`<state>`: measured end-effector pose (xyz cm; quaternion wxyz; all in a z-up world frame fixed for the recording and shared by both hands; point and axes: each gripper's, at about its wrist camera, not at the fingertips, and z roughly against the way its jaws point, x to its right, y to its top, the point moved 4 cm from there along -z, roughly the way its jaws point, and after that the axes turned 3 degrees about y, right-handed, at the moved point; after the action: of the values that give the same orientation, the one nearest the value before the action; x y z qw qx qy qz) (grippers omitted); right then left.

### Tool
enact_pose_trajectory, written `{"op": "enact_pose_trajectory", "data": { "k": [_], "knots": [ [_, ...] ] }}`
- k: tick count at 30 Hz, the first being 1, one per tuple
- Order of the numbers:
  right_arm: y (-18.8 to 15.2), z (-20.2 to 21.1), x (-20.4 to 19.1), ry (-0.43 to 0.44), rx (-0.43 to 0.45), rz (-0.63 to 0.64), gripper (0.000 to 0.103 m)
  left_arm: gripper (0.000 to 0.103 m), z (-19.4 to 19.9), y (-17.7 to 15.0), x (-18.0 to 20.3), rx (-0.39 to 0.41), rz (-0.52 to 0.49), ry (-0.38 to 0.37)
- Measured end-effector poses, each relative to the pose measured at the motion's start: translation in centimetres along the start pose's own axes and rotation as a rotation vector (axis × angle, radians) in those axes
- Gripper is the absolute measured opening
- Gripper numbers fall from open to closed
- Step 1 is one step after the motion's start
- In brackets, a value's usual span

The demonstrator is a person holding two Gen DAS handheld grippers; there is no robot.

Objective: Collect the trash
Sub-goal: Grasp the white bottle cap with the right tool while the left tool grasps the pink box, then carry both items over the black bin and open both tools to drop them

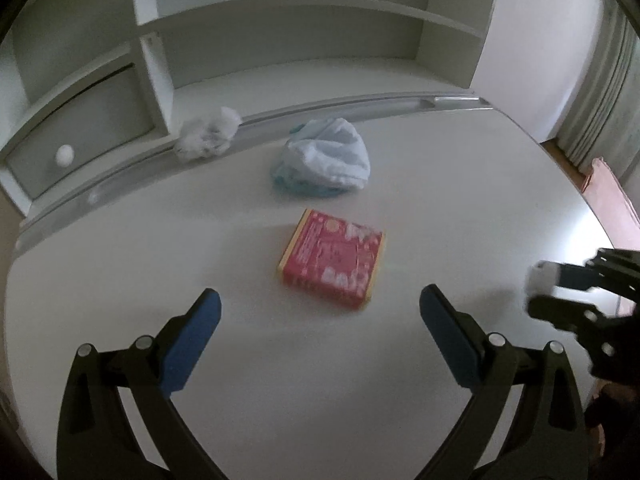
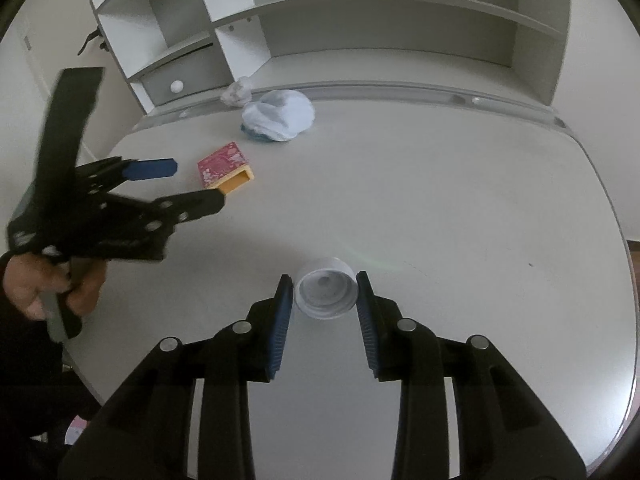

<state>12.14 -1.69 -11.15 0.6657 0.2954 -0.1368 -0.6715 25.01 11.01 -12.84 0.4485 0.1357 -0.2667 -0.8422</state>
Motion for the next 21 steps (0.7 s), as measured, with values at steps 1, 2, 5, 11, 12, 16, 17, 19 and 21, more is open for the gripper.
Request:
{"op": "enact_pose_trajectory", "data": {
  "k": [1, 2, 5, 11, 12, 16, 17, 19, 21],
  "knots": [
    [-0.1, 0.3, 0.2, -0.002, 0.004, -0.005, 0.031, 0.096, -0.3, 0.2, 0.1, 0.000, -0.005, 0.006],
    [-0.2, 0.5, 0.4, -0.004, 0.007, -0.010, 0.031, 0.096, -0.6, 0.3, 0.2, 0.001, -0.016, 0.014],
    [-0.5, 1.2, 1.0, -0.009, 0.018, -0.023, 0.031, 0.096, -1.1, 0.6, 0.6, 0.003, -0.036, 0.017],
    [-1.5, 2.2, 2.4, -0.014, 0.037, -0.048, 0.031, 0.055, -1.1, 0.8, 1.7, 0.020, -0.073, 0.036],
    [-1.8, 2.5, 2.7, -0.015, 0.041, -0.054, 0.031, 0.055, -1.1, 0.9, 2.0, 0.014, -0.074, 0.030],
    [-3.4, 4.4, 5.2, -0.047, 0.069, -0.100, 0.031, 0.055, -0.1, 1.3, 5.6, 0.026, -0.117, -0.004],
    [-3.9, 5.1, 6.0, -0.056, 0.077, -0.116, 0.031, 0.055, 0.2, 1.4, 7.3, 0.032, -0.141, -0.015],
    [-5.3, 6.8, 8.4, -0.085, 0.101, -0.170, 0.031, 0.055, 0.6, 1.7, 11.5, 0.045, -0.186, -0.074],
    [-7.2, 8.7, 11.0, -0.123, 0.122, -0.229, 0.031, 0.055, 1.0, 1.7, 15.6, 0.057, -0.232, -0.131]
  ]
}}
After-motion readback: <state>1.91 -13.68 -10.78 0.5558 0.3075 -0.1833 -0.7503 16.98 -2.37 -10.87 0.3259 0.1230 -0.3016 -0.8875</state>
